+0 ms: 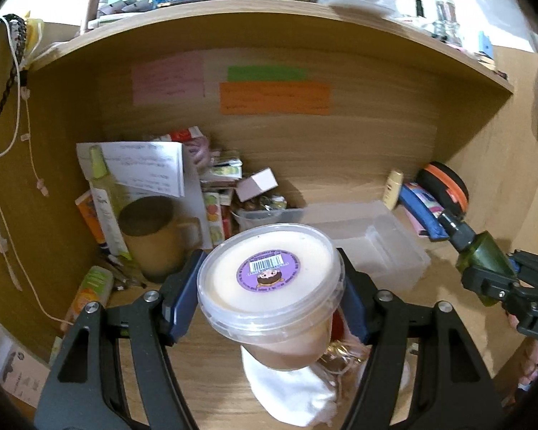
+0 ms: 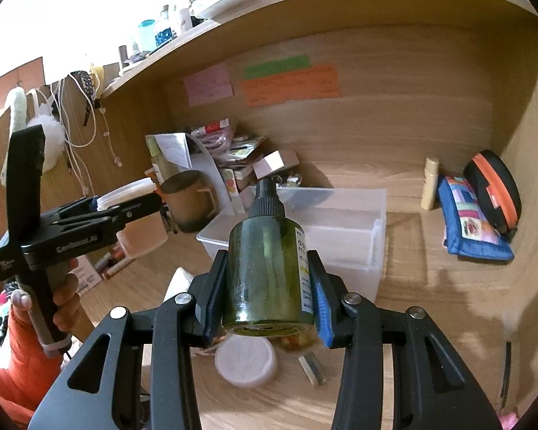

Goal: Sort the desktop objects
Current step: 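Carry the tub and green bottle with both tools over the clear box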

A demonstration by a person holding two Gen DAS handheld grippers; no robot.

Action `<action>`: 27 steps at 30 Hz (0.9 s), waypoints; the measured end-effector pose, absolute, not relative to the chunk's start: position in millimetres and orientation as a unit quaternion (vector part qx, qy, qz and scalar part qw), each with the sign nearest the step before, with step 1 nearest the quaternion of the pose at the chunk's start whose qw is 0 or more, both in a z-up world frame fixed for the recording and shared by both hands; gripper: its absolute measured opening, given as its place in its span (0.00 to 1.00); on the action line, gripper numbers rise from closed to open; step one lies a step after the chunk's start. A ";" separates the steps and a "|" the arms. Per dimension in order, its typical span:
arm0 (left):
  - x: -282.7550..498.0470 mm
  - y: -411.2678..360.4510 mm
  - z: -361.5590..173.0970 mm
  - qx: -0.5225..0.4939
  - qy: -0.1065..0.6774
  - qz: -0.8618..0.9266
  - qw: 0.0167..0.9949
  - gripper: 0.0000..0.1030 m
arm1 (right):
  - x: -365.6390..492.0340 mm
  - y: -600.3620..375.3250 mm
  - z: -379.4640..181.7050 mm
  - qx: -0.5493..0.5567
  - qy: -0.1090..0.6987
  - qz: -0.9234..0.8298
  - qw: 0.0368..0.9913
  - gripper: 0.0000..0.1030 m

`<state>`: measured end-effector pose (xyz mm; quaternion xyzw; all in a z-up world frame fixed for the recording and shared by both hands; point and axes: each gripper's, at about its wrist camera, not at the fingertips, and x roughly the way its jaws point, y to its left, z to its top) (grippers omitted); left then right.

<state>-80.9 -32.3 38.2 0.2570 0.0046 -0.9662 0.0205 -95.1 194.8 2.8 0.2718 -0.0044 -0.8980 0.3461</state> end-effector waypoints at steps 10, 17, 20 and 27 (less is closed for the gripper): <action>-106.8 -52.1 50.0 0.252 0.017 -0.968 0.012 0.66 | -128.9 179.1 13.2 0.270 0.014 -0.902 0.337 0.37; -138.2 -57.1 52.6 0.258 0.021 -0.966 -0.003 0.66 | -163.4 167.8 13.2 0.279 0.019 -0.901 0.331 0.37; -152.6 -57.3 50.5 0.263 0.020 -0.965 -0.010 0.66 | -180.7 163.6 9.1 0.288 0.019 -0.900 0.328 0.37; -194.0 -51.0 31.1 0.293 0.020 -0.956 -0.027 0.66 | -222.0 146.9 -3.1 0.318 -0.017 -0.885 0.341 0.37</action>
